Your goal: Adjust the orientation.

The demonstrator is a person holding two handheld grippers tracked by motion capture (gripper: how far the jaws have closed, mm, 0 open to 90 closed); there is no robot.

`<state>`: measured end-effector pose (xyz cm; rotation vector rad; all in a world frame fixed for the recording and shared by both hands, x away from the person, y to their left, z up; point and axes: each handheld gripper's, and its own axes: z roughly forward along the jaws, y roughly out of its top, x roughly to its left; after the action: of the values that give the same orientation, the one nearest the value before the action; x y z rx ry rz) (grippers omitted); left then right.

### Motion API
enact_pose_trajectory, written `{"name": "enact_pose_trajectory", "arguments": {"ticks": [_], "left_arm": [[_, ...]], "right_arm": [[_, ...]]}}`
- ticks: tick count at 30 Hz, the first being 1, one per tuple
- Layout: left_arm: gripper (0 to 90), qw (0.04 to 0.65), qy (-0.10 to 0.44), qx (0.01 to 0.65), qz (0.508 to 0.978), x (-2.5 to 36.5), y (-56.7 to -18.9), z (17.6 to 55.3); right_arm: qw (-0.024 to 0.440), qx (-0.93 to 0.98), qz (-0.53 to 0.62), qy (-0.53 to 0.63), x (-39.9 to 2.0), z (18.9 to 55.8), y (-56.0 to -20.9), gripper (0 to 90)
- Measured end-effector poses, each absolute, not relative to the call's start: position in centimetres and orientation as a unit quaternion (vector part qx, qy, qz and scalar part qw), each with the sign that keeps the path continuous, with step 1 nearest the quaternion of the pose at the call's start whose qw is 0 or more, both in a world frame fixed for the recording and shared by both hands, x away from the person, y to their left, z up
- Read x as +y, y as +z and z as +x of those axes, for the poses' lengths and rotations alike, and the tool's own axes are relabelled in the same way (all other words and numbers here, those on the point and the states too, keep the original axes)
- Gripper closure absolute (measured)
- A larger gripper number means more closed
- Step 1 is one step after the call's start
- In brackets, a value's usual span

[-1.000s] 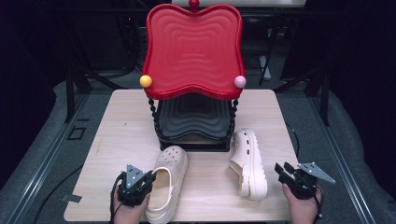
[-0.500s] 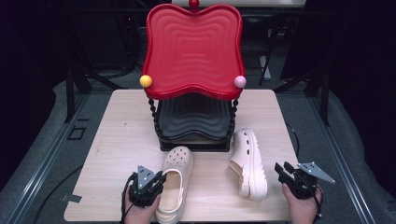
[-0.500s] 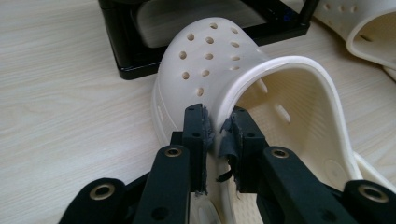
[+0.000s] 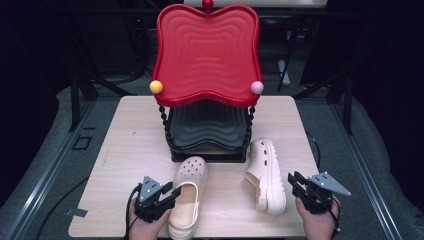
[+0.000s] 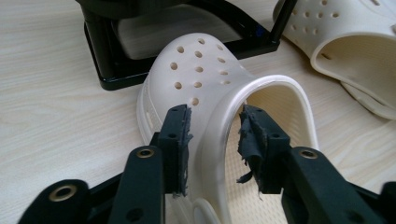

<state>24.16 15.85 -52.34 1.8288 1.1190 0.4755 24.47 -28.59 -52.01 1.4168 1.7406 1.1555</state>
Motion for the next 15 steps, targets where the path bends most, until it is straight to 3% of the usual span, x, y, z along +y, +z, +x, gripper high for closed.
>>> {"name": "enact_pose_trajectory", "arguments": {"ticks": [4, 9, 15], "left_arm": [[60.8, 0.463, 0.192, 0.445, 0.742, 17.0, -51.9, 24.0], [56.7, 0.471, 0.201, 0.432, 0.742, 20.3, -51.7, 23.8], [54.8, 0.478, 0.230, 0.434, 0.729, 23.6, -52.8, 24.1]], "right_arm": [[0.305, 0.665, 0.518, 0.443, -27.6, 24.2, -51.6, 72.0], [0.296, 0.702, 0.483, 0.431, -25.4, 23.9, -50.9, 89.7], [0.289, 0.728, 0.465, 0.413, -24.6, 24.3, -51.3, 90.0]]}}
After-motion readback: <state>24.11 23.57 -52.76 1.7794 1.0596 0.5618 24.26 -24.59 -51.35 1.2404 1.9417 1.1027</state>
